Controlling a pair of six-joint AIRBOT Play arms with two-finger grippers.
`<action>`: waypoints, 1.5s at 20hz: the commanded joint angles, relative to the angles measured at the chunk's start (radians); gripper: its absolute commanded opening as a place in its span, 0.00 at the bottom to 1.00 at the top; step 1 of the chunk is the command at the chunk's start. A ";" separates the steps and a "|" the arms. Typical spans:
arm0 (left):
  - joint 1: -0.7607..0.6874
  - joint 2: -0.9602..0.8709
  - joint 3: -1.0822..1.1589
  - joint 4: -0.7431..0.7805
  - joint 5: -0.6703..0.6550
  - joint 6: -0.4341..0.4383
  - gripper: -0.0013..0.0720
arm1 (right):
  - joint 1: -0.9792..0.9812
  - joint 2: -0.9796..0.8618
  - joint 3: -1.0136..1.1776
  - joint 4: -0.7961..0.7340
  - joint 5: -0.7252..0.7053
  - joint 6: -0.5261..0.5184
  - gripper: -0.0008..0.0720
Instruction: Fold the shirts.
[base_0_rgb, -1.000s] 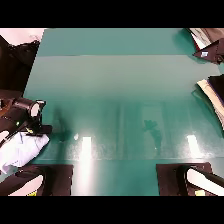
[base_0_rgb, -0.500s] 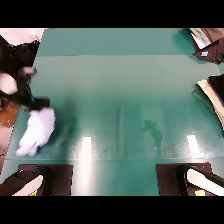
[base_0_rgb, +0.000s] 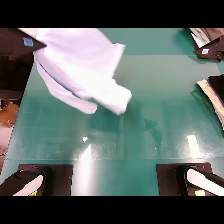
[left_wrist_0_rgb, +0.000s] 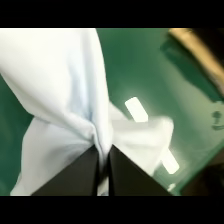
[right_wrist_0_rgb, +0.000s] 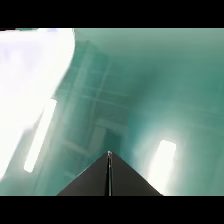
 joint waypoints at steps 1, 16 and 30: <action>0.001 -0.042 0.050 -0.159 0.016 0.039 0.05 | 0.000 0.001 0.001 0.002 -0.006 0.025 0.04; -0.283 -0.641 0.050 -0.033 -0.009 0.139 0.91 | 0.001 0.001 0.000 -0.002 0.023 0.044 0.04; -0.056 -0.691 -0.337 0.111 0.244 0.283 0.91 | 0.003 0.000 0.000 -0.002 0.034 0.044 0.04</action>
